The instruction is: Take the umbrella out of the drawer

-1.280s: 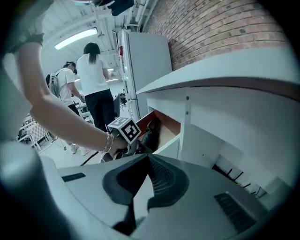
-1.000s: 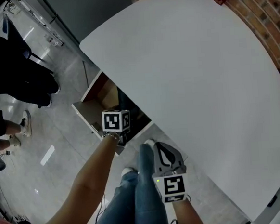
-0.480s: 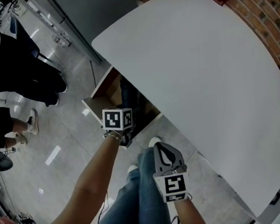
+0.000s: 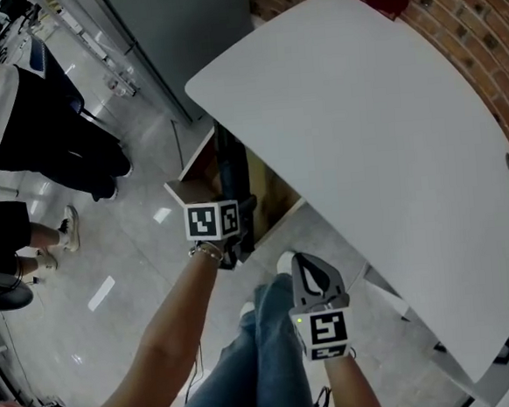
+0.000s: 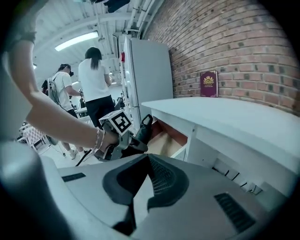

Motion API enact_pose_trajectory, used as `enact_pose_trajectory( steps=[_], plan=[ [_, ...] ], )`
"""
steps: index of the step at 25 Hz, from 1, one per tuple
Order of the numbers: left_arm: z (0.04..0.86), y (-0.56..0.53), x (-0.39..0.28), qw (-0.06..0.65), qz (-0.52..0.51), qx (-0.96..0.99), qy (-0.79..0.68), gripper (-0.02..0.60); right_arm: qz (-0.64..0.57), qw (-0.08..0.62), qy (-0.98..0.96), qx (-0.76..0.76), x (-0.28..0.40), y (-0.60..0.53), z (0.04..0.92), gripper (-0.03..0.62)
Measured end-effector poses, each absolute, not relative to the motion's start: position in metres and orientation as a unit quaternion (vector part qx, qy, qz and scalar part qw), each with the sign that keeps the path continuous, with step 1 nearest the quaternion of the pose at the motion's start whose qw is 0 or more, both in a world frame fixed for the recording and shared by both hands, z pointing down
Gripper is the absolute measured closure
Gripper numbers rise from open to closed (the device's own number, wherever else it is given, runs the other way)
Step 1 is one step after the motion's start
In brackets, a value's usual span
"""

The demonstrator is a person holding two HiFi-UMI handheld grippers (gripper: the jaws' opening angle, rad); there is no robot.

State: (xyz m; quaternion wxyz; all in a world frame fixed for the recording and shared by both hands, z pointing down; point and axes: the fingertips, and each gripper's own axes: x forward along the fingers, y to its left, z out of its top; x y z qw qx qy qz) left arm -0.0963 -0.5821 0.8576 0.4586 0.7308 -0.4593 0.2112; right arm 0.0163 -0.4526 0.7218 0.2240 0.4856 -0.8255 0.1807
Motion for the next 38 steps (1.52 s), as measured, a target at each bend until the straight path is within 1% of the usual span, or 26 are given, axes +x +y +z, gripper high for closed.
enact_pose_trajectory(
  steps=[12, 15, 23, 28, 38],
  plan=[
    [0.801, -0.539, -0.118, 0.429, 0.253, 0.737, -0.456, 0.314, 0.150, 0.214, -0.830, 0.494, 0.003, -0.420, 0.641, 0.602],
    [0.790, -0.521, -0.129, 0.432, 0.255, 0.734, -0.458, 0.314, 0.136, 0.214, -0.833, 0.492, -0.006, -0.410, 0.622, 0.602],
    [0.750, -0.470, -0.153, 0.445, 0.232, 0.731, -0.461, 0.314, 0.078, 0.224, -0.850, 0.470, -0.031, -0.375, 0.565, 0.602],
    [0.722, -0.451, -0.159, 0.430, 0.234, 0.743, -0.456, 0.314, 0.045, 0.220, -0.854, 0.470, -0.036, -0.363, 0.531, 0.602],
    [0.649, -0.434, -0.170, 0.407, 0.170, 0.764, -0.471, 0.313, 0.026, 0.189, -0.846, 0.498, -0.030, -0.358, 0.466, 0.602]
  ],
)
